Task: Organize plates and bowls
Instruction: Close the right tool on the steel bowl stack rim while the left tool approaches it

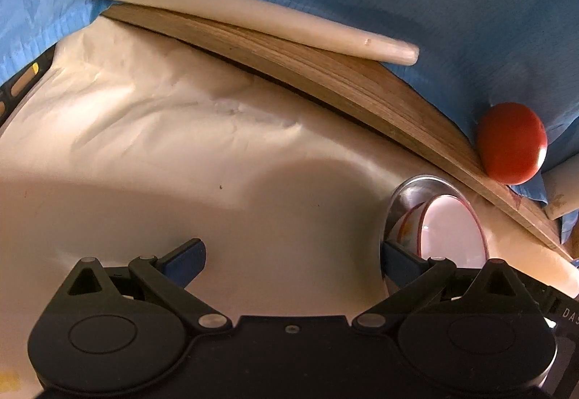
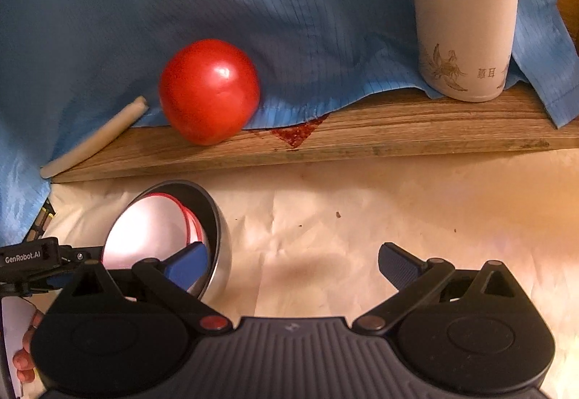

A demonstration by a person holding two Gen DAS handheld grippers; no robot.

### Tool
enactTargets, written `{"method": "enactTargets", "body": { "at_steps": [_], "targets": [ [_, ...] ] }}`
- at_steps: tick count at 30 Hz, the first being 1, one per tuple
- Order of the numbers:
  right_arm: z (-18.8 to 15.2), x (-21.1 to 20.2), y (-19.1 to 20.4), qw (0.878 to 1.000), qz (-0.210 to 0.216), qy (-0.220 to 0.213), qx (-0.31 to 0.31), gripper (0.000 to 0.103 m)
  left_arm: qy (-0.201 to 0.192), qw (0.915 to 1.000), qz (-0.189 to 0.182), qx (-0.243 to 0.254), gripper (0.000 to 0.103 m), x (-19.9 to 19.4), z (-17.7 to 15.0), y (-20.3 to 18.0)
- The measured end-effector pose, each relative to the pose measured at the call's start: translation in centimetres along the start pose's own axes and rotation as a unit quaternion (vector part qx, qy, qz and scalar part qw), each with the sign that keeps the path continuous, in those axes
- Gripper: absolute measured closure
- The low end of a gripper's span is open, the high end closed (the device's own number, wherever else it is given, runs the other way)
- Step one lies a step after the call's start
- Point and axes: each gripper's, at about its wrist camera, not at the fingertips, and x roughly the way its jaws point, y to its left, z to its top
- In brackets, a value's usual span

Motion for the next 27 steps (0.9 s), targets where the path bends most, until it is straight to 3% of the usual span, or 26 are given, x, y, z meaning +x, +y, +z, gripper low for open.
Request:
{"method": "enactTargets", "body": {
  "at_steps": [9, 17, 19, 27],
  "targets": [
    [0.2, 1.0, 0.7, 0.999, -0.016, 0.016, -0.028, 0.003, 0.005, 0.9992, 0.022, 0.033, 0.001, 0.3, 0.0, -1.2],
    [0.5, 0.9, 1.6, 0.998, 0.014, 0.031, -0.051, 0.03, 0.0, 0.9989, 0.019, 0.042, 0.003, 0.4, 0.1, -1.6],
    [0.7, 0.8, 1.7, 0.998, 0.033, 0.034, -0.047, 0.047, 0.0, 0.9989, 0.016, 0.044, 0.006, 0.3, 0.1, -1.7],
    [1.1, 0.8, 2.1, 0.997, 0.058, 0.048, -0.034, 0.067, -0.002, 0.9982, 0.005, 0.059, 0.022, 0.2, 0.2, -2.2]
  ]
}}
